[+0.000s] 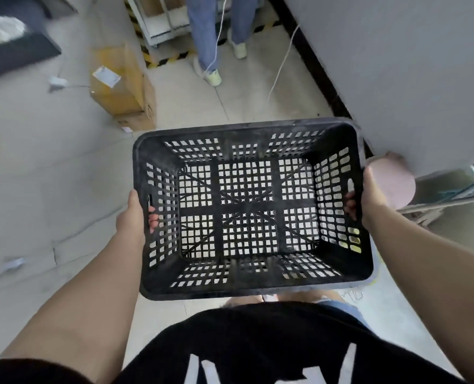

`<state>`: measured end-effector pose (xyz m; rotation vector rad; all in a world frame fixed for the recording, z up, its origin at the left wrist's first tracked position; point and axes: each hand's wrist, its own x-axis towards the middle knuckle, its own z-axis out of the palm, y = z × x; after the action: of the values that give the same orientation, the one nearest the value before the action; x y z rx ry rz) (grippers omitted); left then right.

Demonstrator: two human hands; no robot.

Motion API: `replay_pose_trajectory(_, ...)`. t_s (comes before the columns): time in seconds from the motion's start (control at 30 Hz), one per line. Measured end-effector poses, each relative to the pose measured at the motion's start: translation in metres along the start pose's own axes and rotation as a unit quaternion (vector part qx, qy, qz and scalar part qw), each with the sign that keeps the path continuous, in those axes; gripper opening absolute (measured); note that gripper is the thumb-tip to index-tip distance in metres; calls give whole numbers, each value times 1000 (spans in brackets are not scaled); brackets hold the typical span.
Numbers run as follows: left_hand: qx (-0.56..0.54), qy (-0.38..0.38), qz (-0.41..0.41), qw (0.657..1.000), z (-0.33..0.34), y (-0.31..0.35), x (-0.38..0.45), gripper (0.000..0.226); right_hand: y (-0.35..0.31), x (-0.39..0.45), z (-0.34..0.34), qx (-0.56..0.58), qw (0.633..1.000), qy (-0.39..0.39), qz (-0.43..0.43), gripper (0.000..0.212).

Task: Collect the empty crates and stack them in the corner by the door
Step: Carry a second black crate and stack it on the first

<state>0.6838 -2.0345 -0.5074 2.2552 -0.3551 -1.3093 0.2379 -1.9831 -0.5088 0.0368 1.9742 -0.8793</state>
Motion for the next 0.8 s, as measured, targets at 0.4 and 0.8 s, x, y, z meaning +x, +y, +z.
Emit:
replay_pose_trajectory(0.4,120,-123,118,978,113,93,-59,75,-5,-9,-119,149,986,80,2,65)
replay_pose_trajectory(0.8,254,-237,177,921,250,168,-84,71,14,-29,-170,276,935,222,9,64)
